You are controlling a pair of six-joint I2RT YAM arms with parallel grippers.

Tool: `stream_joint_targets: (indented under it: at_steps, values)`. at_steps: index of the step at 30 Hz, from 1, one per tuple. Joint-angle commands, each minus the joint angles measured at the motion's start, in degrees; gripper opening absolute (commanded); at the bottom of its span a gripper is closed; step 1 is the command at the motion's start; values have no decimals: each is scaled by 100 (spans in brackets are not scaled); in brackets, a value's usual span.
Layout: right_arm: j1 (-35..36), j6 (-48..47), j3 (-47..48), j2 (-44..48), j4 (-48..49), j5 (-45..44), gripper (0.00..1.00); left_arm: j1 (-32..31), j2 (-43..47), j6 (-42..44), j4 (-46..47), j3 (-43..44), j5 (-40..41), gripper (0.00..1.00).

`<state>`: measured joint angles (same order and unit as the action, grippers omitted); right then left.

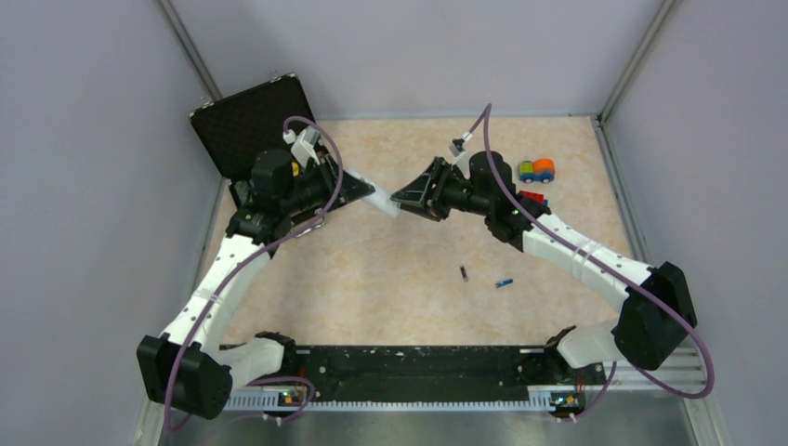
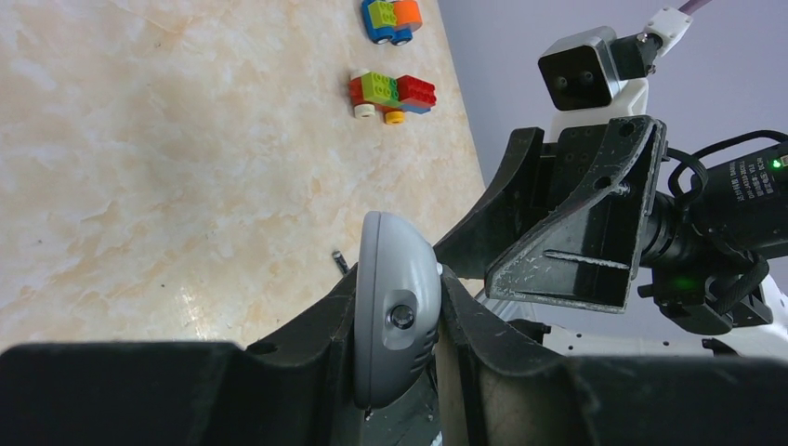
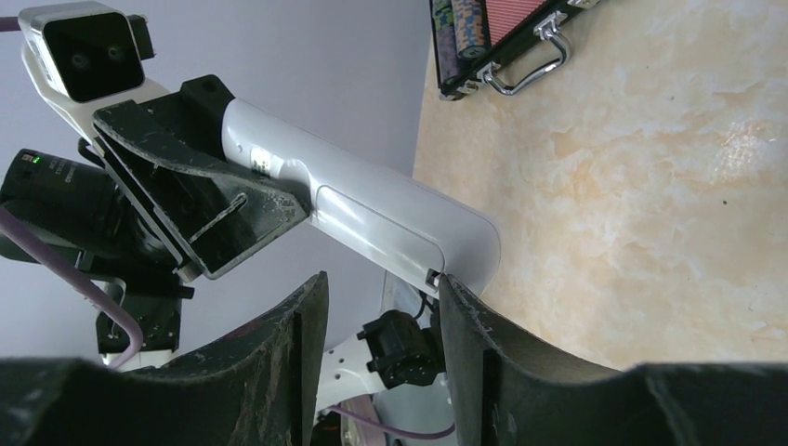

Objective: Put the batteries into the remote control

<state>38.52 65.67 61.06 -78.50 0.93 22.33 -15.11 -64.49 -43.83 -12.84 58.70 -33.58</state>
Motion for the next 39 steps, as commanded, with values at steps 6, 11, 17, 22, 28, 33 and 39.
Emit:
stream_joint_targets:
  at_steps: [6,11,17,22,28,33,39]
  values:
    - [98,372,-163,-83,724,135,46,-40,124,-271,742,-68,-197,0]
    - [105,666,-392,-113,1269,266,45,-53,99,-377,863,-98,-262,0]
    - [103,1065,-682,-137,2172,406,44,-70,97,-486,1001,-202,-400,0]
    - [116,1053,-619,-113,2292,404,43,-75,59,-424,928,-291,-442,0]
    - [115,1073,-627,-102,2438,400,43,-79,76,-255,766,-328,-299,0]
    - [112,1103,-621,-124,2503,379,43,-79,58,-181,678,-409,-225,0]
    - [112,1093,-583,-87,2477,345,43,-79,90,76,372,-370,109,0]
